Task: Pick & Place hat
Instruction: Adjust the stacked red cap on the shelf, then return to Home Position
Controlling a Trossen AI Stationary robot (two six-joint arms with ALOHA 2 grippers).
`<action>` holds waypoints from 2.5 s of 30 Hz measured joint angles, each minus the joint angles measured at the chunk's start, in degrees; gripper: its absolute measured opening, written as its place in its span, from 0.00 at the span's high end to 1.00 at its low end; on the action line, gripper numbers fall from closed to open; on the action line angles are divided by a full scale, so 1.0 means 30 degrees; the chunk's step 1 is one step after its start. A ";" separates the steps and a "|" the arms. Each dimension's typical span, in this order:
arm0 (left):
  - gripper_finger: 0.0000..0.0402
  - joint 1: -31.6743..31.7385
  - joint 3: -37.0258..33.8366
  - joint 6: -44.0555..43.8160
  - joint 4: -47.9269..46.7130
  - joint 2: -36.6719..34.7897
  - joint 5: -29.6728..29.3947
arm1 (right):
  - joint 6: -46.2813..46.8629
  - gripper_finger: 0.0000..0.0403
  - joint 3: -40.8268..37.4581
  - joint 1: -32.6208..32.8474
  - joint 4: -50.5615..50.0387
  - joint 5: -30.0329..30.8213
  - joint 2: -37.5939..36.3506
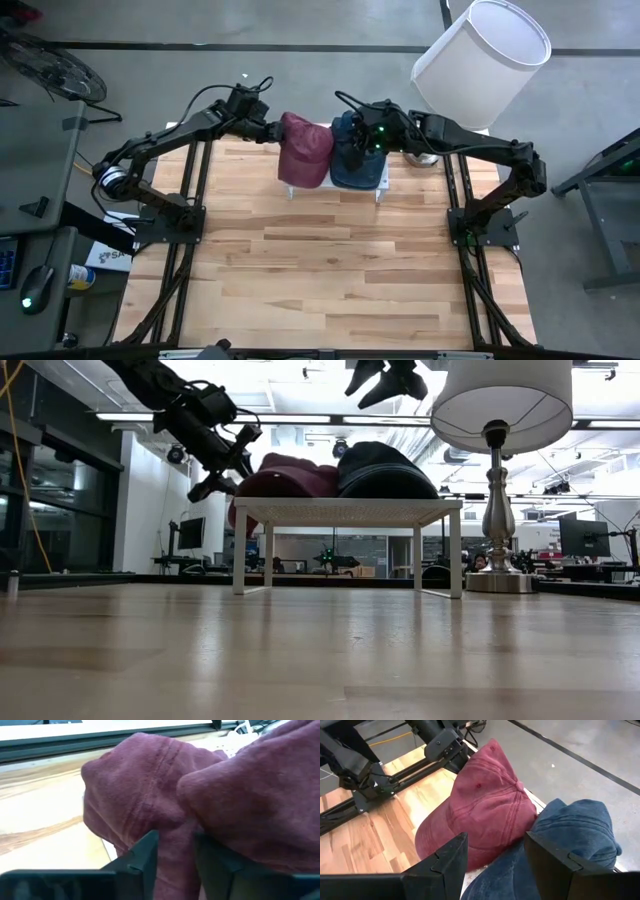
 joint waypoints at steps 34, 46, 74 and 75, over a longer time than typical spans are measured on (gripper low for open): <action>0.62 0.0000 0.0000 0.0701 -0.2529 -0.0800 -0.1253 | 0.0148 0.53 0.0022 0.0000 -0.0431 -0.0073 0.0000; 0.62 0.0000 0.0000 0.1676 -0.2836 -0.1051 -0.1741 | 0.0153 0.53 0.0022 0.0000 -0.0444 -0.0066 0.0000; 0.62 -0.0007 0.0000 0.3922 -0.4014 -0.2317 -0.2352 | 0.0341 0.53 0.0022 0.0000 -0.0437 0.0007 0.0000; 0.62 -0.0007 0.0000 0.3942 -0.4015 -0.2370 -0.2271 | 0.0335 0.53 0.0022 0.0000 -0.0437 0.0007 0.0000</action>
